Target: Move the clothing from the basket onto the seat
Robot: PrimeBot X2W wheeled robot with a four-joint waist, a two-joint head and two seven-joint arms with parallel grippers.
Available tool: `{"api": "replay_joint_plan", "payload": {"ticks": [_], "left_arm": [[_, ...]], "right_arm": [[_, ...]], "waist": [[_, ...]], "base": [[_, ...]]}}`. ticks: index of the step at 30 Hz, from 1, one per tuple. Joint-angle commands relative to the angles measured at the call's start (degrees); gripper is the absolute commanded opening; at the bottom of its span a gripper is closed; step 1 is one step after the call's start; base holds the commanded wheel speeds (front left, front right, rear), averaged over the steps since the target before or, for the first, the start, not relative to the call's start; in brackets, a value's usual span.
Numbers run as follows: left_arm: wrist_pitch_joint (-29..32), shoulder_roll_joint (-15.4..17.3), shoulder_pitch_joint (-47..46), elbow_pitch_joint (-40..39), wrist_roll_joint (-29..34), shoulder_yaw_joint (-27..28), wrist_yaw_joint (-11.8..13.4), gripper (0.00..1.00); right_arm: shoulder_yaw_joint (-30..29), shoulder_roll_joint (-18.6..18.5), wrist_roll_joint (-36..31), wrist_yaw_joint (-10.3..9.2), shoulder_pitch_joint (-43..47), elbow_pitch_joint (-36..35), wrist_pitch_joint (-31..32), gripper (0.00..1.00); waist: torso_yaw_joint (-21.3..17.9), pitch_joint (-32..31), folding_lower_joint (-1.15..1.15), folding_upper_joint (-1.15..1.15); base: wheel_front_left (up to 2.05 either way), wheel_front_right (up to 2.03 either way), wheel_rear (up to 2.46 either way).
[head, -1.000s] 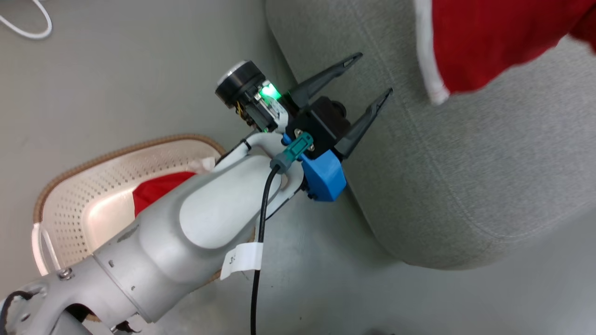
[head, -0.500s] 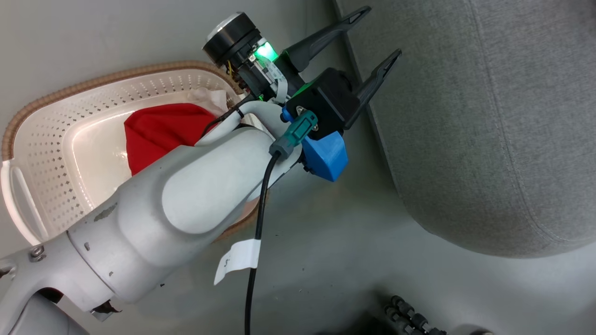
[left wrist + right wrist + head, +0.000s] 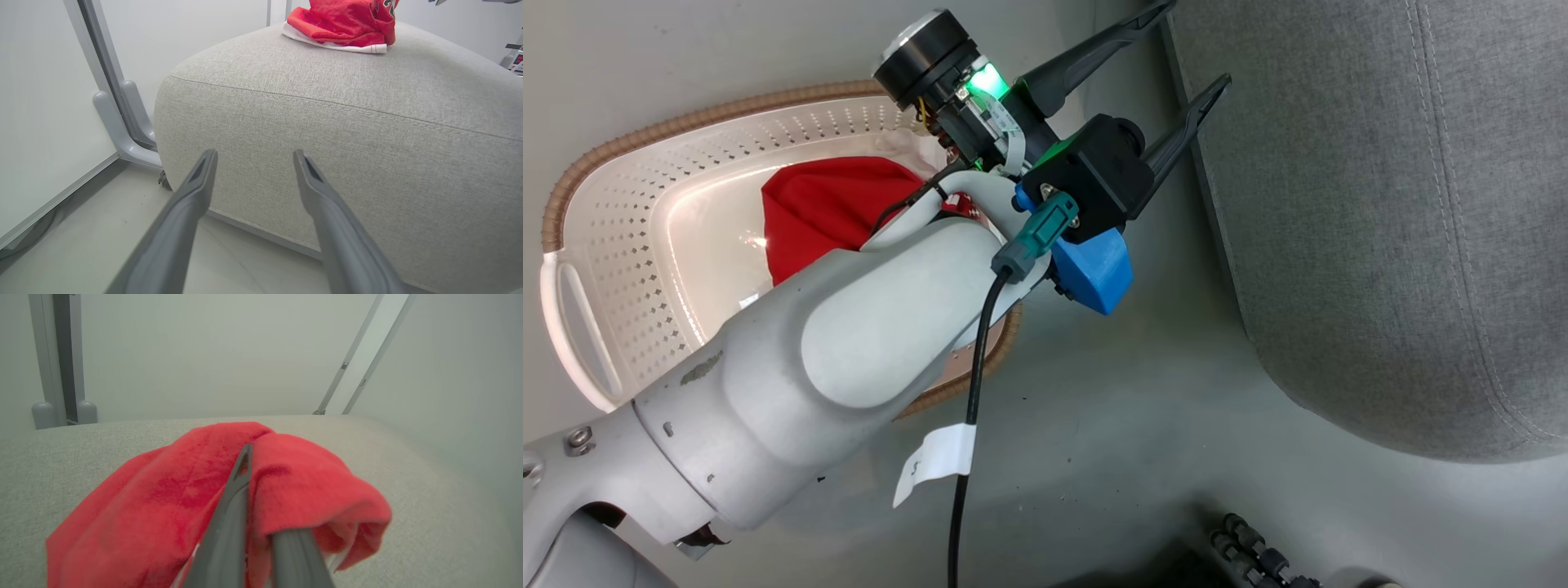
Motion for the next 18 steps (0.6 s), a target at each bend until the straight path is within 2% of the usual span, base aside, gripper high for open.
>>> {"api": "replay_joint_plan", "payload": {"ticks": [1, 5, 6, 7, 12, 18], "left_arm": [[-0.1, 0.4, -0.6, -0.2, 0.1, -0.3, 0.2, 1.0], [-0.2, 0.1, -0.4, -0.2, 0.1, -0.5, 0.5, 1.0], [-0.3, 0.0, -0.3, -0.1, 0.0, -0.6, 0.6, 1.0], [-0.3, -0.1, -0.1, 0.0, -0.1, -0.6, 0.6, 1.0], [-1.5, -0.7, 0.9, 0.7, -0.7, -0.3, 0.8, 1.0], [-3.6, -1.9, 3.5, 2.6, -2.2, 0.2, 0.8, 1.0]], "right_arm": [[-0.3, 0.5, -0.2, 0.01, 0.6, 0.6, -0.1, 0.0], [-0.4, 1.9, 0.1, 0.01, 2.9, 2.0, -0.1, 0.0], [-0.7, 2.2, 0.3, 0.01, 3.3, 1.9, -0.1, 0.06], [-1.1, 2.3, 0.5, 0.01, 3.8, 1.4, -0.1, 1.0], [-2.0, 4.2, 1.0, 0.01, 9.7, -2.5, -0.1, 1.0], [-1.8, 7.7, 0.3, 0.01, 20.1, -9.4, -0.1, 1.0]], "waist": [[0.1, 0.0, -0.01, 0.0], [0.4, -0.1, -0.01, 0.0], [0.4, -0.2, -0.01, 0.0], [0.4, -0.4, -0.01, 0.0], [0.6, -2.5, -0.01, 0.0], [0.1, -8.0, -0.01, 0.0]], "base": [[0.0, 0.0, 0.0], [0.0, 0.0, 0.0], [0.0, 0.0, 0.0], [0.0, 0.0, 0.0], [0.0, 0.0, 0.0], [0.0, 0.0, 0.0]]}}
